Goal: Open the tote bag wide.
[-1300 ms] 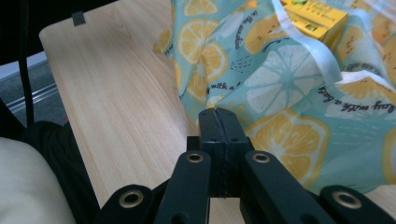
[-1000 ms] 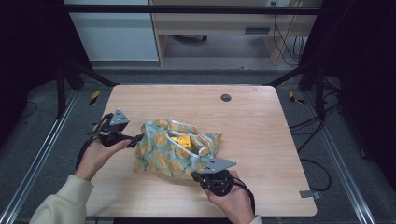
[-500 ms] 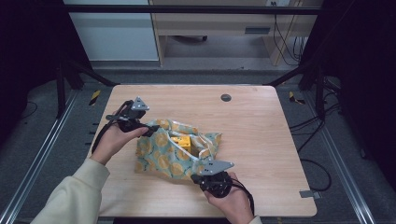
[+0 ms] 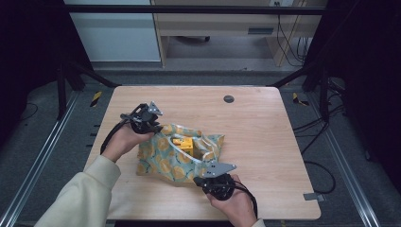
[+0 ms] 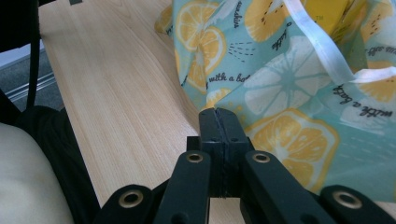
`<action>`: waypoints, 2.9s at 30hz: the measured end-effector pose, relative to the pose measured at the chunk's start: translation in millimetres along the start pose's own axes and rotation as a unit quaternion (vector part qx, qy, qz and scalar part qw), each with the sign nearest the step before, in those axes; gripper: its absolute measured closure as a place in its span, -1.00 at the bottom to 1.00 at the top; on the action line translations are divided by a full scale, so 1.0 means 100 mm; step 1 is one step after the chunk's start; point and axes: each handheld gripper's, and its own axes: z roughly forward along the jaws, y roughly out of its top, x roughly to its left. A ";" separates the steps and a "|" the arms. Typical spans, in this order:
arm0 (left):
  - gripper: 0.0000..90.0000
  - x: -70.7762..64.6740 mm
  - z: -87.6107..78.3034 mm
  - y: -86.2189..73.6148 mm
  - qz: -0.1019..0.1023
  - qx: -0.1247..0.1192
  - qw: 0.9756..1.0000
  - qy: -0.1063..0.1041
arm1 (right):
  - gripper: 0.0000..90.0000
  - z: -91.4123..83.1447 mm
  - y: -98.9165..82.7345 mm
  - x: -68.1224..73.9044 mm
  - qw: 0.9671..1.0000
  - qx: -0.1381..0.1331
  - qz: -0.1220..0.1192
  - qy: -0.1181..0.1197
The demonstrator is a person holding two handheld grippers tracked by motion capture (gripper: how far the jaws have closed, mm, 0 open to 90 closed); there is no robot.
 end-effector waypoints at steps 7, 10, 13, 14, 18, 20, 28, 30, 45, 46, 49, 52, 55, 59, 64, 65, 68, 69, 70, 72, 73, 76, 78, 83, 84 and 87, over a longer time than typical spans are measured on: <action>1.00 -0.04 -0.35 -0.06 -0.019 -0.070 0.997 0.001 | 1.00 -0.05 0.00 -0.03 1.000 -0.004 0.001 -0.020; 1.00 -0.07 -0.48 -0.07 -0.020 -0.093 0.995 0.003 | 1.00 -0.08 0.01 -0.02 1.000 -0.007 -0.001 -0.031; 1.00 -0.16 -0.71 -0.13 -0.014 -0.126 0.992 0.000 | 1.00 -0.16 0.03 0.03 0.999 -0.010 -0.015 -0.051; 1.00 -0.16 -0.71 -0.13 -0.014 -0.126 0.992 0.000 | 1.00 -0.16 0.03 0.03 0.999 -0.010 -0.015 -0.051; 1.00 -0.26 -0.84 -0.27 -0.014 -0.144 0.989 -0.014 | 1.00 -0.21 -0.01 0.07 0.998 -0.006 -0.016 -0.057; 1.00 -0.31 -0.88 -0.35 -0.014 -0.150 0.988 -0.019 | 1.00 -0.20 -0.05 0.06 0.998 0.000 -0.013 -0.057; 1.00 -0.40 -0.95 -0.62 -0.019 -0.158 0.987 -0.035 | 1.00 -0.19 -0.09 0.03 0.998 0.008 -0.006 -0.058; 1.00 -0.41 -0.91 -0.68 -0.020 -0.151 0.988 -0.038 | 0.98 -0.18 -0.10 0.02 0.998 0.008 -0.004 -0.058; 1.00 -0.38 -0.79 -0.74 -0.017 -0.122 0.992 -0.040 | -0.01 -0.35 0.31 -0.44 0.990 -0.030 0.000 -0.139; 1.00 -0.38 -0.79 -0.74 -0.017 -0.122 0.992 -0.040 | -0.01 -0.35 0.31 -0.44 0.990 -0.030 0.000 -0.139; 1.00 -0.38 -0.77 -0.73 -0.014 -0.118 0.992 -0.041 | -0.09 -0.32 0.35 -0.60 0.989 -0.013 0.003 -0.145; 1.00 -0.38 -0.78 -0.72 -0.011 -0.115 0.992 -0.042 | -0.12 -0.27 0.38 -0.70 0.989 0.008 0.001 -0.147; 1.00 -0.38 -0.78 -0.71 -0.009 -0.112 0.993 -0.042 | -0.20 -0.19 0.39 -0.80 0.990 0.045 0.005 -0.136; 1.00 -0.37 -0.78 -0.69 -0.005 -0.106 0.993 -0.043 | -0.14 -0.12 0.39 -0.85 0.989 0.067 0.010 -0.128; 1.00 -0.36 -0.79 -0.69 -0.004 -0.103 0.994 -0.046 | 0.50 -0.08 0.40 -0.90 0.990 0.080 0.008 -0.116; 1.00 -0.36 -0.80 -0.69 -0.004 -0.104 0.994 -0.044 | 0.69 -0.11 0.41 -0.90 0.990 0.077 0.006 -0.117; 1.00 -0.35 -0.82 -0.69 -0.004 -0.106 0.993 -0.045 | 0.84 -0.16 0.44 -0.89 0.991 0.063 0.002 -0.119; 1.00 -0.35 -0.83 -0.70 -0.005 -0.108 0.993 -0.045 | 0.90 -0.24 0.48 -0.88 0.992 0.048 0.003 -0.121; 1.00 -0.35 -0.84 -0.70 -0.005 -0.108 0.993 -0.044 | 0.90 -0.24 0.48 -0.88 0.992 0.048 0.003 -0.121; 1.00 -0.35 -0.87 -0.70 -0.008 -0.115 0.992 -0.045 | 0.91 -0.33 0.53 -0.86 0.992 0.029 0.001 -0.120; 1.00 -0.35 -0.89 -0.70 -0.006 -0.116 0.992 -0.045 | 0.93 -0.36 0.55 -0.85 0.993 0.023 -0.001 -0.119; 1.00 -0.35 -0.94 -0.71 -0.006 -0.125 0.991 -0.050 | 0.94 -0.51 0.62 -0.80 0.993 -0.004 -0.009 -0.117; 1.00 -0.36 -0.96 -0.71 -0.005 -0.127 0.990 -0.052 | 0.95 -0.61 0.66 -0.75 0.993 -0.018 -0.016 -0.112; 1.00 -0.39 -1.00 -0.71 0.004 -0.126 0.990 -0.056 | 0.95 -0.80 0.70 -0.59 0.994 -0.038 -0.039 -0.094; 1.00 -0.39 -1.01 -0.71 0.005 -0.126 0.991 -0.055 | 0.95 -0.80 0.70 -0.59 0.994 -0.038 -0.039 -0.094; 1.00 -0.39 -1.01 -0.70 0.005 -0.125 0.991 -0.054 | 0.96 -0.84 0.71 -0.55 0.994 -0.041 -0.048 -0.095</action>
